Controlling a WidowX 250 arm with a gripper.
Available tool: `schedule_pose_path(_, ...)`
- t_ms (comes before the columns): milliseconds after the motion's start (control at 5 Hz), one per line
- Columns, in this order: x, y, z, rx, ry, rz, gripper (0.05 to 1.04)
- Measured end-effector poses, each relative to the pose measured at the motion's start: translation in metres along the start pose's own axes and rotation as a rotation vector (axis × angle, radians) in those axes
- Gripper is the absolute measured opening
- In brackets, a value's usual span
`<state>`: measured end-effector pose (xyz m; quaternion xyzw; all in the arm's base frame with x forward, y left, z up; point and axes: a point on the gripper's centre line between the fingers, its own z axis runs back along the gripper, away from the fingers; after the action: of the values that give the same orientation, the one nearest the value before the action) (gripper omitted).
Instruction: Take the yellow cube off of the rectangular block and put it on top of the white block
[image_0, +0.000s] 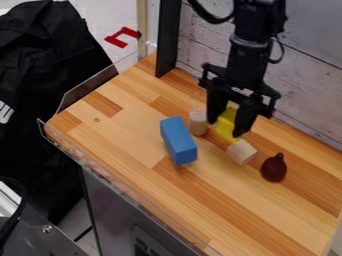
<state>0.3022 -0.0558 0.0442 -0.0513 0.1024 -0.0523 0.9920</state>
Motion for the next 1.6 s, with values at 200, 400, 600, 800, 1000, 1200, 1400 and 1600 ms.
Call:
schedule_pose_path(200,0.008,-0.003,-0.011,-0.015,0.024,-0.018,0.55)
schedule_pose_path(400,0.011,-0.008,-0.015,-0.011,0.037,-0.036,0.55)
schedule_pose_path(600,0.011,-0.009,-0.016,-0.011,0.04,-0.038,0.55)
schedule_pose_path(800,0.015,-0.009,-0.017,-0.009,0.036,-0.039,0.55)
schedule_pose_path(1000,0.015,-0.009,-0.02,-0.012,0.046,-0.041,0.55)
schedule_pose_path(1200,0.016,-0.009,-0.024,-0.016,0.055,-0.041,0.55)
schedule_pose_path(1400,0.016,-0.009,-0.024,-0.016,0.054,-0.043,0.55)
schedule_pose_path(1600,0.016,-0.009,-0.026,-0.018,0.061,-0.053,0.604)
